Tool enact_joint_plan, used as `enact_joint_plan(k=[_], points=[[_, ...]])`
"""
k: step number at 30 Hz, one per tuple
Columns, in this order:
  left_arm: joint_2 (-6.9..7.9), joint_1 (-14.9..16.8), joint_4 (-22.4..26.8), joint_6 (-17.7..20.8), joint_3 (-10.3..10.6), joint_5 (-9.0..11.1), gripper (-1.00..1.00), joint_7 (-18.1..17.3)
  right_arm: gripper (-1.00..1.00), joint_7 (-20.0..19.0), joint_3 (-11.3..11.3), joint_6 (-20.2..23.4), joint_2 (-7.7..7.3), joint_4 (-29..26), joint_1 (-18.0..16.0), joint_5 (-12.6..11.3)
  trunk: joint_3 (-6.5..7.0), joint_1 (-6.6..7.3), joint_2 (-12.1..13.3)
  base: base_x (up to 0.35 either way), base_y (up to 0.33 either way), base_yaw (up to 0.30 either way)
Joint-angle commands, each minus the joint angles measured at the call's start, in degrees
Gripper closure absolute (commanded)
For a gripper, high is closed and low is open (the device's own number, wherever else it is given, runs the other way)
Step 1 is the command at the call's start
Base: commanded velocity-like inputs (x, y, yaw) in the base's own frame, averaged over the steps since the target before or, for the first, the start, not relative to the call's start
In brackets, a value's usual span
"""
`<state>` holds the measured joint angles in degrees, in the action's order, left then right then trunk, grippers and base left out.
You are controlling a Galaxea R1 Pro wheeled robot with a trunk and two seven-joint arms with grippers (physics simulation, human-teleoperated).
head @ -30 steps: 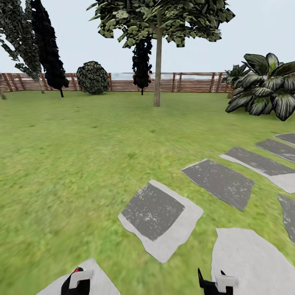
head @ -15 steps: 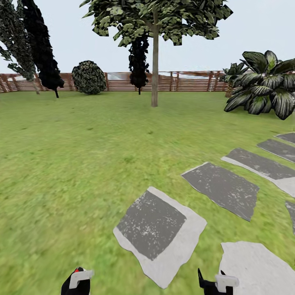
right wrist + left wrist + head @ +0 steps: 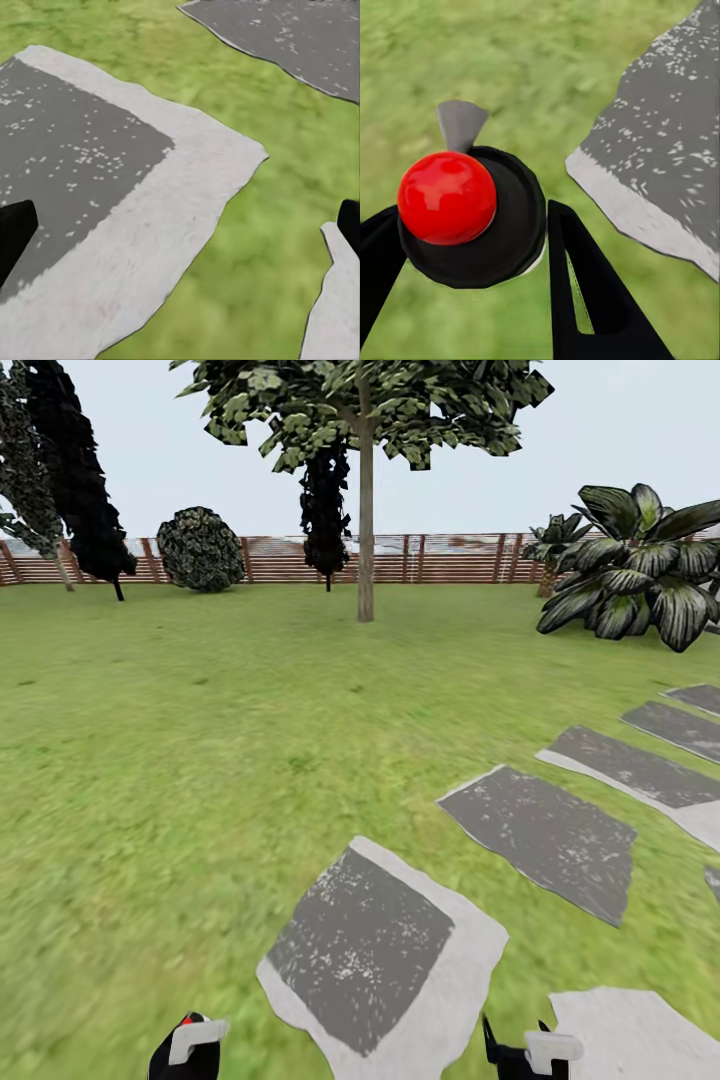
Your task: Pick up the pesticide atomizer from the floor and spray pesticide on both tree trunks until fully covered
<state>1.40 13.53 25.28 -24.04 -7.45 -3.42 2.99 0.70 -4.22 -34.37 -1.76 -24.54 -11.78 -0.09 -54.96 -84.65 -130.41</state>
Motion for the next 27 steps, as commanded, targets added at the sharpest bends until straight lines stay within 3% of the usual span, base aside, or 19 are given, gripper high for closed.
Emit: enact_joint_plan(k=[1,27], points=[[0.0,0.0,0.0,0.0,0.0,0.0,1.0,0.0,-1.0,0.0,0.0,0.0,0.0,0.0,0.0,0.0,0.0,0.0,0.0,0.339,0.0,0.0],[0.0,0.0,0.0,0.0,0.0,0.0,1.0,0.0,-1.0,0.1,0.0,0.0,0.0,0.0,0.0,0.0,0.0,0.0,0.0,0.339,0.0,0.0]])
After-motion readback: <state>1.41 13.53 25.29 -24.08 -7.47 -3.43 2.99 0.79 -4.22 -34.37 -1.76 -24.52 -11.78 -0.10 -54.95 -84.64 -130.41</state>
